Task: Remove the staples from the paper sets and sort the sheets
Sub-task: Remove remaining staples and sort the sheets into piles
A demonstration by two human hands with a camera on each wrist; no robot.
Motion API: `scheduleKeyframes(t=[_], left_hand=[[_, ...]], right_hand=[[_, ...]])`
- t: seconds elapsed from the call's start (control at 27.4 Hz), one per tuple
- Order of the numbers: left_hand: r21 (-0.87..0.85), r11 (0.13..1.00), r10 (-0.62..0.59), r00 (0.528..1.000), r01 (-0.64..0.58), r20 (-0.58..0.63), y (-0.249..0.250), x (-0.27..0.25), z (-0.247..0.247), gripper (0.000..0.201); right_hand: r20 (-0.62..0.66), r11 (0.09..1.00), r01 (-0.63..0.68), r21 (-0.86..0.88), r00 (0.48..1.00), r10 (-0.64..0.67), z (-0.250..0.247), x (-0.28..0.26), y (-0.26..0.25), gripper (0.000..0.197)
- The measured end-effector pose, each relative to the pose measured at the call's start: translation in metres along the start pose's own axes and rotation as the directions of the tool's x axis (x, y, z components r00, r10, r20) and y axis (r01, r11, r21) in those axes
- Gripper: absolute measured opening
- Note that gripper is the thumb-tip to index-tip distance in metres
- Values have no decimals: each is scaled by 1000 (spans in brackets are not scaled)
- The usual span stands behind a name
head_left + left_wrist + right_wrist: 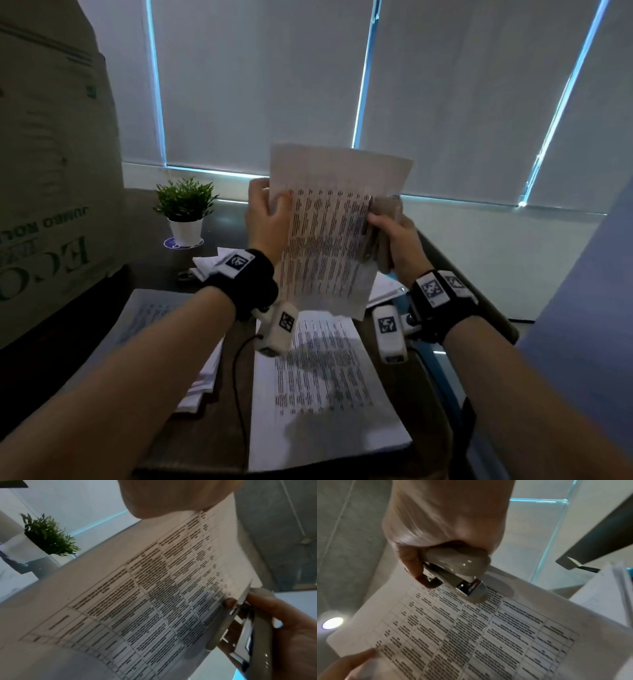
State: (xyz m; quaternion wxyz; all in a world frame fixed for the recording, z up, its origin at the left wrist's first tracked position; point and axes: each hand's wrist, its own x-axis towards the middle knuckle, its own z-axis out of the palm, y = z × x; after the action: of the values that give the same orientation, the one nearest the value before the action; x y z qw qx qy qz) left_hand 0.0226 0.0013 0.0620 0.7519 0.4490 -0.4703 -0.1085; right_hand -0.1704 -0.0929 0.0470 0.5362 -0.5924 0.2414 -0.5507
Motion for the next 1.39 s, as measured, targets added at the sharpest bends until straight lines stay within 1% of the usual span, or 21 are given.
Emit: scheduleKeyframes(t=[0.07,0.18,0.22,0.26,0.29,0.33,0.37,0.4,0.44,0.48,0.51,0.55,0.62,0.69,0.84,0.91,0.99,1.1,1.21,1.32,1.39], left_hand=[[-21,1000,-21,999,20,-30,-5,4,6,11],[39,981,-187,982,188,-23,-46,-28,8,23],[73,971,-229,973,229,-12,-56,-41,9,24],[109,960,-258,966,258,-7,-61,-50,11,26],[148,952,-267,963,267,-25,-62,-52,14,27],[186,948,-253,966,258,-50,-60,-48,17,26],[231,945,-224,973,232,-60,-56,-41,20,25],[276,940,-198,979,202,-44,-51,-33,22,21],[310,935,-180,984,174,-9,-47,-25,26,18],[326,934,-163,986,143,35,-43,-19,29,17],[334,936,-149,986,115,79,-38,-14,34,17],[349,933,-140,983,90,119,-34,-11,39,19],[369,929,-108,977,33,186,-19,-11,49,19],[354,935,-67,961,-34,269,-9,-12,62,14],[337,937,-37,939,-86,342,-2,-11,80,17],[362,925,-25,932,-116,362,-2,-11,86,24],[390,907,-4,923,-159,385,-4,-10,92,24],[367,905,43,905,-214,422,-12,-12,101,19],[313,935,19,907,-164,420,-25,-16,108,18],[318,932,21,902,-174,431,-38,-16,115,10],[310,938,-20,868,-156,497,-51,-15,116,15]], right_hand=[[-6,999,36,-31,999,-36,1,-2,-2,32],[-46,975,-119,-190,993,112,-2,-35,34,63],[-36,951,-187,-247,982,184,-2,-46,47,63],[-16,926,-223,-304,973,229,-2,-53,55,55],[-13,909,-225,-352,972,235,-1,-52,56,43],[-35,904,-191,-383,981,193,-1,-49,50,35],[-91,901,-117,-417,992,87,1,-42,39,35],[-172,886,0,-464,981,-91,3,-36,22,38],[-247,843,142,-519,919,-306,5,-31,1,37],[-278,788,283,-547,827,-489,7,-25,-23,32],[-274,733,406,-545,740,-614,8,-14,-46,27],[-275,725,483,-491,704,-655,12,-3,-71,24],[-292,787,526,-322,736,-611,21,20,-109,22],[-306,823,507,-257,765,-567,25,39,-129,27],[-246,890,388,-240,863,-442,27,52,-127,31],[-249,919,357,-169,887,-390,28,55,-125,23],[-317,928,352,-118,873,-371,28,59,-127,24],[-371,929,328,-172,852,-369,23,67,-127,41],[-377,936,272,-224,862,-340,17,75,-122,46],[-402,930,257,-261,848,-347,10,86,-108,46],[-429,934,272,-232,833,-349,2,95,-99,44]])
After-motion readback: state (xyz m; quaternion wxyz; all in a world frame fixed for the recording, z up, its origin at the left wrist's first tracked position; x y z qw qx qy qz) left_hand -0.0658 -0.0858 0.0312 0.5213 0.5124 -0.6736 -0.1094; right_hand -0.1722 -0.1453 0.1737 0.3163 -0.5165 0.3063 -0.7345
